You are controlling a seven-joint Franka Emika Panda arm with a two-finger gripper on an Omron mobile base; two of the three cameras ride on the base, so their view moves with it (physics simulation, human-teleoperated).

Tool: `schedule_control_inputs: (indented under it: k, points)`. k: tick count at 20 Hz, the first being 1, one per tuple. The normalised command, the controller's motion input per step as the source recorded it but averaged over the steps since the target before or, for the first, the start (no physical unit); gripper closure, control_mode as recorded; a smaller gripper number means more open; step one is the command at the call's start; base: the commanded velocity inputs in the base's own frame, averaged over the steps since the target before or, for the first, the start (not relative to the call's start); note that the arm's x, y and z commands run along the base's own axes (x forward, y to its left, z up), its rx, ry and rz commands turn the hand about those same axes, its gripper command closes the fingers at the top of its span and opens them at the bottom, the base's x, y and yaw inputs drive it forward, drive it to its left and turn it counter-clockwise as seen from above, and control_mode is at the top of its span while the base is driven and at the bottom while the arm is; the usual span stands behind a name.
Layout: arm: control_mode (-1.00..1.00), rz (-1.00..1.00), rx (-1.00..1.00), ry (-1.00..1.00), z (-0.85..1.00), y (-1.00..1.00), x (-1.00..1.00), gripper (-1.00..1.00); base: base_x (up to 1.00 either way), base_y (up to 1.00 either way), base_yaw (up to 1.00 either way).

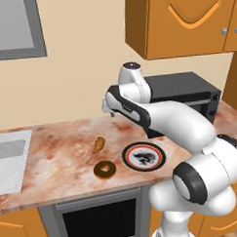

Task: Place the pastries on the plates.

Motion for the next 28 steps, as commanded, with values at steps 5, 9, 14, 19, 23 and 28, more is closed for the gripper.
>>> schedule_control_inputs:
  k: [5,9,14,19,23,28]
  points:
    - [-1.00,0.00,0.00,0.01,-0.30,0.26,0.21,-1.00,0.00,0.00,0.00]
    - [-1.00,0.00,0.00,0.04,-0.32,0.22,0.32,-1.00,0.00,0.00,0.00]
    - [-1.00,0.00,0.00,0.02,-0.28,0.23,0.23,-1.00,0.00,0.00,0.00]
    - [-1.00,0.00,0.00,0.03,-0.33,0.19,0.21,-1.00,0.00,0.00,0.00]
    - [-1.00,0.00,0.00,0.03,-0.33,0.10,0.17,-1.00,0.00,0.00,0.00]
    - [-1.00,0.00,0.00,0.03,-0.33,0.08,0.17,-1.00,0.00,0.00,0.00]
